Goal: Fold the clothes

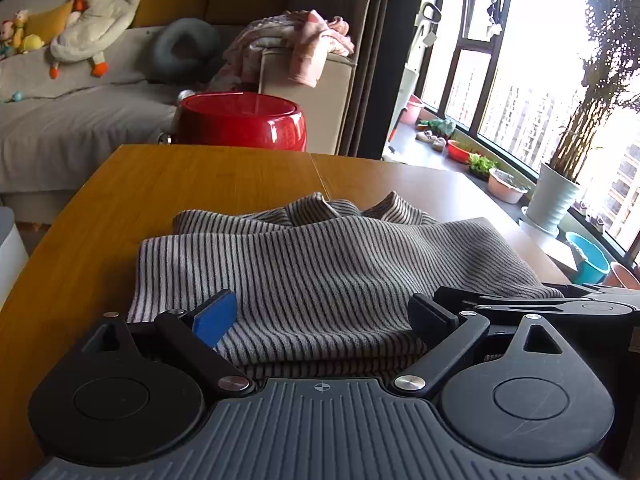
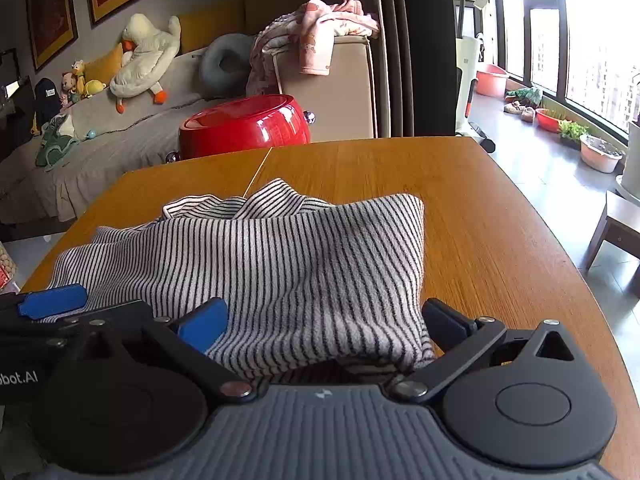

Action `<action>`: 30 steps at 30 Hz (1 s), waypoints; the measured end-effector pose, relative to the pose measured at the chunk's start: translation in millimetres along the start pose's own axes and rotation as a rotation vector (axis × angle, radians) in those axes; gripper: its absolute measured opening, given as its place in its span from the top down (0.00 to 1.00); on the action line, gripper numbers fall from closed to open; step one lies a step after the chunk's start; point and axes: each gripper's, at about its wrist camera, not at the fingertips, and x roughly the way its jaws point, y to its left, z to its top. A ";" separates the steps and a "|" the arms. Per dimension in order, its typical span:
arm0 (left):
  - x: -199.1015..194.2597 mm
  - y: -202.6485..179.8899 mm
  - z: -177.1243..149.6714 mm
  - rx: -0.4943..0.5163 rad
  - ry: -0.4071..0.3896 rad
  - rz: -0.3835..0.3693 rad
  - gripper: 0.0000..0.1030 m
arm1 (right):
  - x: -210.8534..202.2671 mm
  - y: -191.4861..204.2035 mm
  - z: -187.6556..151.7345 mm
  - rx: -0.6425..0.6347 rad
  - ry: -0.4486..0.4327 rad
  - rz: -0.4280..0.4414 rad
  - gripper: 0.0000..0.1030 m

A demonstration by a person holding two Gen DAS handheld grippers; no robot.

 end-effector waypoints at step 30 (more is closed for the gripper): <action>1.8 -8.4 -3.9 0.009 0.008 0.027 0.00 | -1.0 -1.7 0.4 0.023 -0.005 -0.022 0.00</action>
